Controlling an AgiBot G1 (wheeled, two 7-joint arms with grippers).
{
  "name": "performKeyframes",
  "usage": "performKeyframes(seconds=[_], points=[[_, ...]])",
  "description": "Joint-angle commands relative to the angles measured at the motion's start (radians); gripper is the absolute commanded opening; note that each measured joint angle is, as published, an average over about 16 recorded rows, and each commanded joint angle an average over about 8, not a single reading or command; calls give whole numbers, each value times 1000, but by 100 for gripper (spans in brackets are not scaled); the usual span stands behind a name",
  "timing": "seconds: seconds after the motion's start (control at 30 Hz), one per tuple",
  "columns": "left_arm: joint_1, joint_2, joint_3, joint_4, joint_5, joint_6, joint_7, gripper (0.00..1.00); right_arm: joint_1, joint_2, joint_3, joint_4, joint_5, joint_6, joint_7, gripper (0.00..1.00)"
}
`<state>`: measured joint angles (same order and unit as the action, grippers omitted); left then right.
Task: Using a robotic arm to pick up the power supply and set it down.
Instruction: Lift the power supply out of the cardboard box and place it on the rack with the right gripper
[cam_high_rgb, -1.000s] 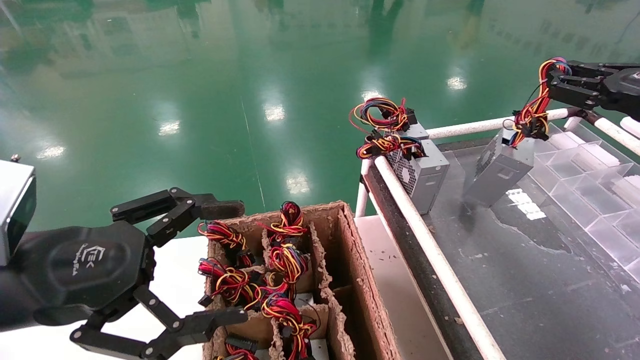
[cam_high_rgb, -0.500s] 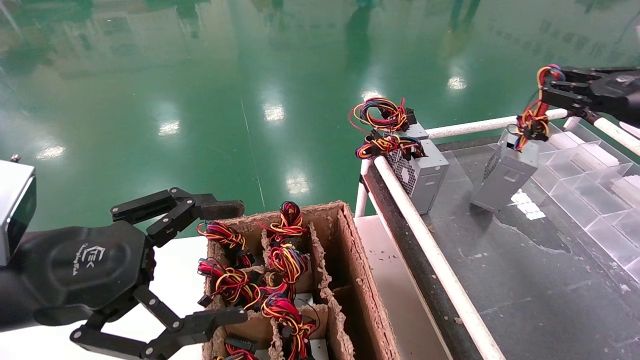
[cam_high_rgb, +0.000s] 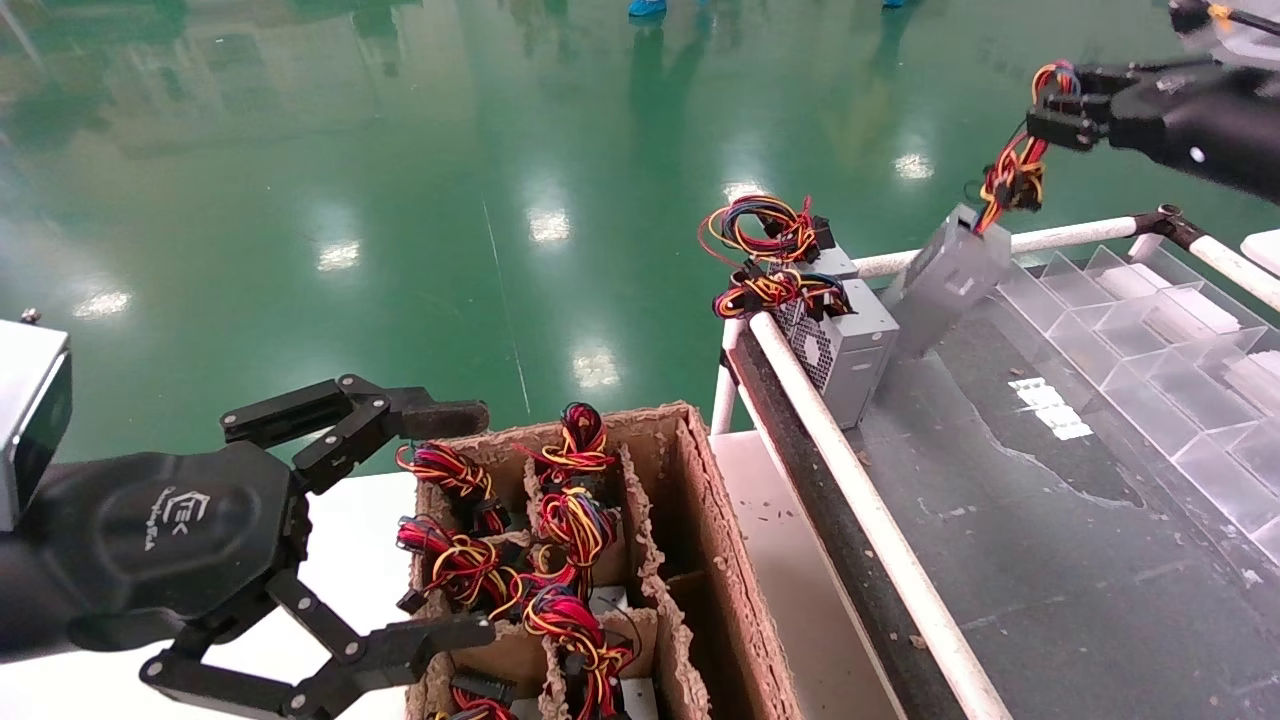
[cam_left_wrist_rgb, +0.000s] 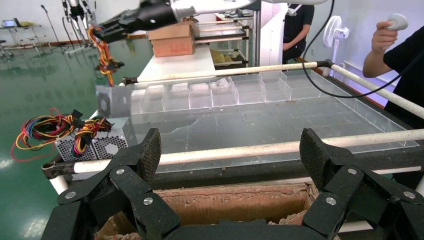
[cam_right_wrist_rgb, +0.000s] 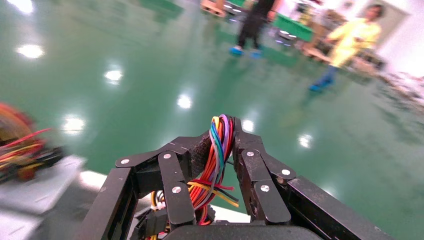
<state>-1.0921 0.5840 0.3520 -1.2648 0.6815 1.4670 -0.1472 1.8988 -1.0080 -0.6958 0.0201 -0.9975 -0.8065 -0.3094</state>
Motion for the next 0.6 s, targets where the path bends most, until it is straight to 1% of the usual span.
performKeyframes(seconds=[0.03, 0.13, 0.27, 0.43, 0.6], points=[[0, 0, 0, 0, 0, 0, 0, 100, 10, -32, -1, -8, -3, 69, -11, 0], [0, 0, 0, 0, 0, 0, 0, 100, 13, -64, -6, -13, -10, 115, -18, 0], [0, 0, 0, 0, 0, 0, 0, 100, 13, -84, -12, -17, -18, 140, -23, 0], [0, 0, 0, 0, 0, 0, 0, 100, 12, -92, -15, -21, -23, 146, -21, 0], [0, 0, 0, 0, 0, 0, 0, 100, 10, -97, -17, -24, -25, 124, -6, 0]])
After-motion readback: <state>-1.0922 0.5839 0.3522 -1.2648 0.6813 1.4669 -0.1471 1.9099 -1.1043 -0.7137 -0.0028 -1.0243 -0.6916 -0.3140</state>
